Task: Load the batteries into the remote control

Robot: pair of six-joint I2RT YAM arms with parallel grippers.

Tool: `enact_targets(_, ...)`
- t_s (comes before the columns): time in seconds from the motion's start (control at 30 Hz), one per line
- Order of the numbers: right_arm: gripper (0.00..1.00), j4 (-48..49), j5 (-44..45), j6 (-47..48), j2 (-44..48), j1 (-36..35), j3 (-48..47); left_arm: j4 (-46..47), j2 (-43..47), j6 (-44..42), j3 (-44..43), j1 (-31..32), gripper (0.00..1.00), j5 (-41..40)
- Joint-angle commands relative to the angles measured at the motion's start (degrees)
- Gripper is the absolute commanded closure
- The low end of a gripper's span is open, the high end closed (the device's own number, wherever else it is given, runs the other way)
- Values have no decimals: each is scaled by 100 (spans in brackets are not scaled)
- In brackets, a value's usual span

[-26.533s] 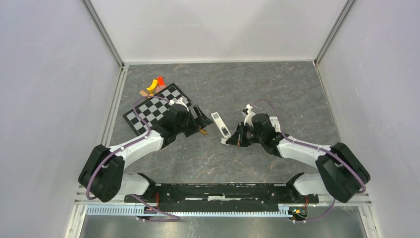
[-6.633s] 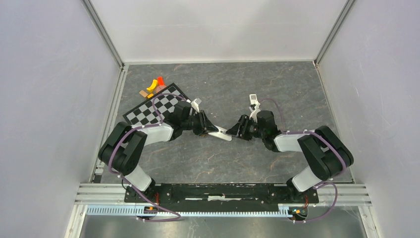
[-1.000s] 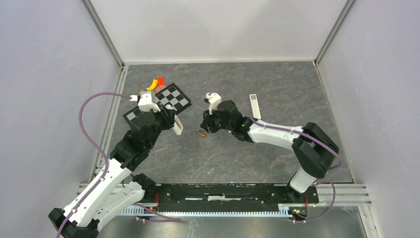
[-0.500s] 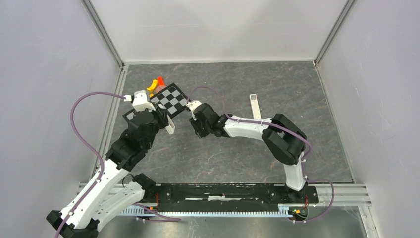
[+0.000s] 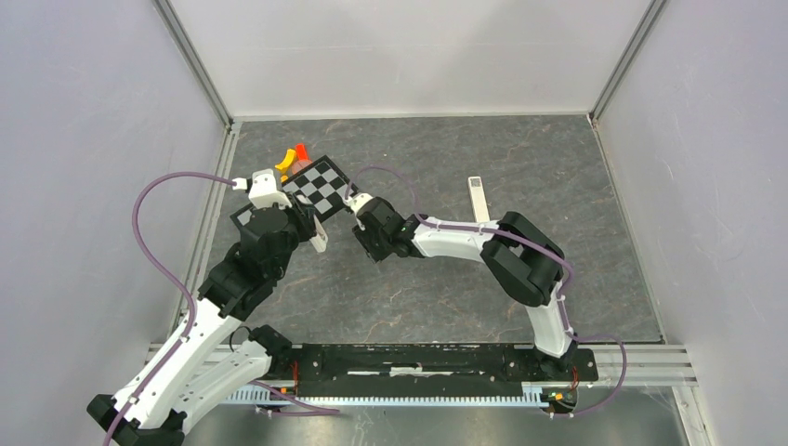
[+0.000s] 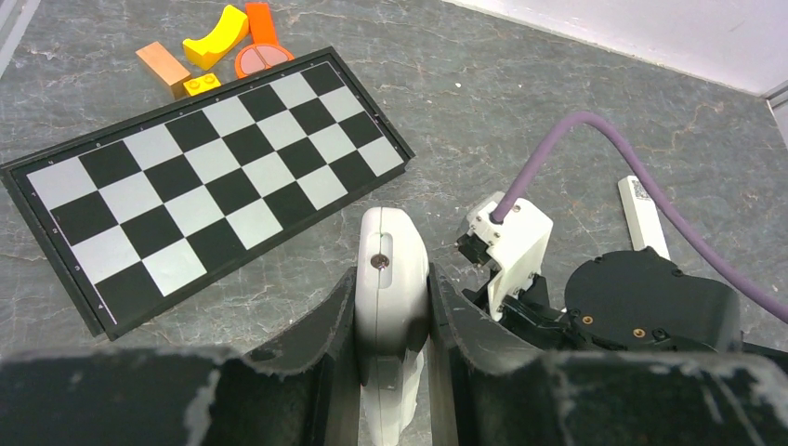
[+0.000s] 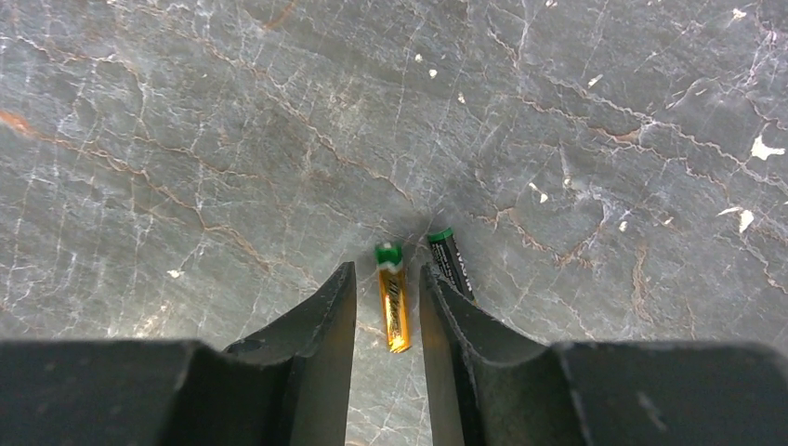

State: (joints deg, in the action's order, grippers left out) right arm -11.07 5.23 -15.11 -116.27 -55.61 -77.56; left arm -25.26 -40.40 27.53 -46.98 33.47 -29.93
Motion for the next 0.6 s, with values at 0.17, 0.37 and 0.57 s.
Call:
enact_targets(0.17,65,-486,250,29,-347,-58,-572,135,91,-204,-198,2,98,-92)
enact_targets(0.37,85,-876,639,-17,-451,-146,-778,145,88,-196,-191,2,98,-65)
enact_targets(0.57,95,-466,632,-7,-103,-186,-479,144,95,-191,-180,8,98,-83)
